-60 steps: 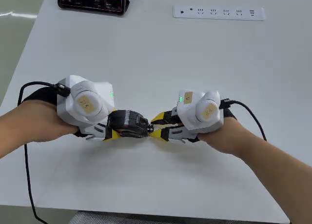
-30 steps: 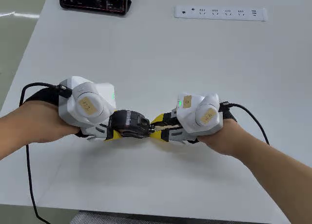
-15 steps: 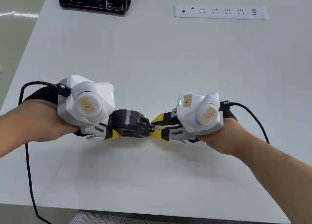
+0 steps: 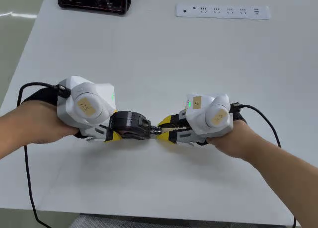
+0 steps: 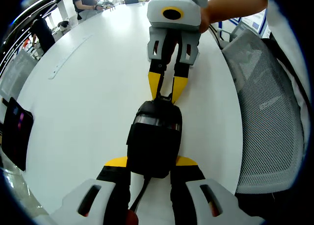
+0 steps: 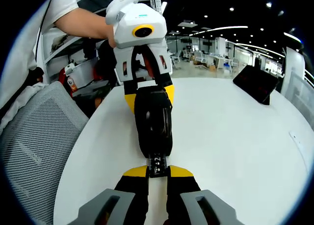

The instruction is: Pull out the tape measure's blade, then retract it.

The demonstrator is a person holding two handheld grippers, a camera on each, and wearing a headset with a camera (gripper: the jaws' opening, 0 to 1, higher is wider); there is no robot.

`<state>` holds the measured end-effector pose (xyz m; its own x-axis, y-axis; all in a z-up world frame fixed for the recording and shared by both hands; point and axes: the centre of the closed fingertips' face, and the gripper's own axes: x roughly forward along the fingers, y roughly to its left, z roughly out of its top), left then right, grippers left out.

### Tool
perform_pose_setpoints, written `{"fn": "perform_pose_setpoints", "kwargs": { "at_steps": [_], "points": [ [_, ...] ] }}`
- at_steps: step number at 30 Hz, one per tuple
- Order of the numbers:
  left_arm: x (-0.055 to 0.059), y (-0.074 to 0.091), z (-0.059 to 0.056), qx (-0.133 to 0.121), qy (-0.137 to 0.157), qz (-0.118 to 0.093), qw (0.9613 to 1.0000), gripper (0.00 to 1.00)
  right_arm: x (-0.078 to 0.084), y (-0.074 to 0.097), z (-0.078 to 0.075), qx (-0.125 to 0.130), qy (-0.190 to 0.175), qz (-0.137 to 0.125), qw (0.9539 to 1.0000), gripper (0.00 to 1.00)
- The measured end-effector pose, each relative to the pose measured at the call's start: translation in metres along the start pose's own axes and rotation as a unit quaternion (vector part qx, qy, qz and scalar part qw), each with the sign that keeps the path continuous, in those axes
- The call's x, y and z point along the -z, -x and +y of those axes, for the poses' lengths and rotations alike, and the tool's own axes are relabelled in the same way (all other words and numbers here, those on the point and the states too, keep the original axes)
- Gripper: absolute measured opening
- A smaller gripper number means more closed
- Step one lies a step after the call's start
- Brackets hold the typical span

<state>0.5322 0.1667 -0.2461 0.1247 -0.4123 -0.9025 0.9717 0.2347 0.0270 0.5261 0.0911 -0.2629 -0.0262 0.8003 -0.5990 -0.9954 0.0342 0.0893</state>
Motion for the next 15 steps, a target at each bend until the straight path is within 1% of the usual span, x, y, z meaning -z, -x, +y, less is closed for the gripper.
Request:
{"fn": "perform_pose_setpoints", "kwargs": {
  "at_steps": [15],
  "points": [
    [-0.001,0.000,-0.001,0.000,-0.001,0.003,1.0000,0.26,0.011,0.013,0.000,0.008,-0.003,0.005,1.0000,0.10]
  ]
}}
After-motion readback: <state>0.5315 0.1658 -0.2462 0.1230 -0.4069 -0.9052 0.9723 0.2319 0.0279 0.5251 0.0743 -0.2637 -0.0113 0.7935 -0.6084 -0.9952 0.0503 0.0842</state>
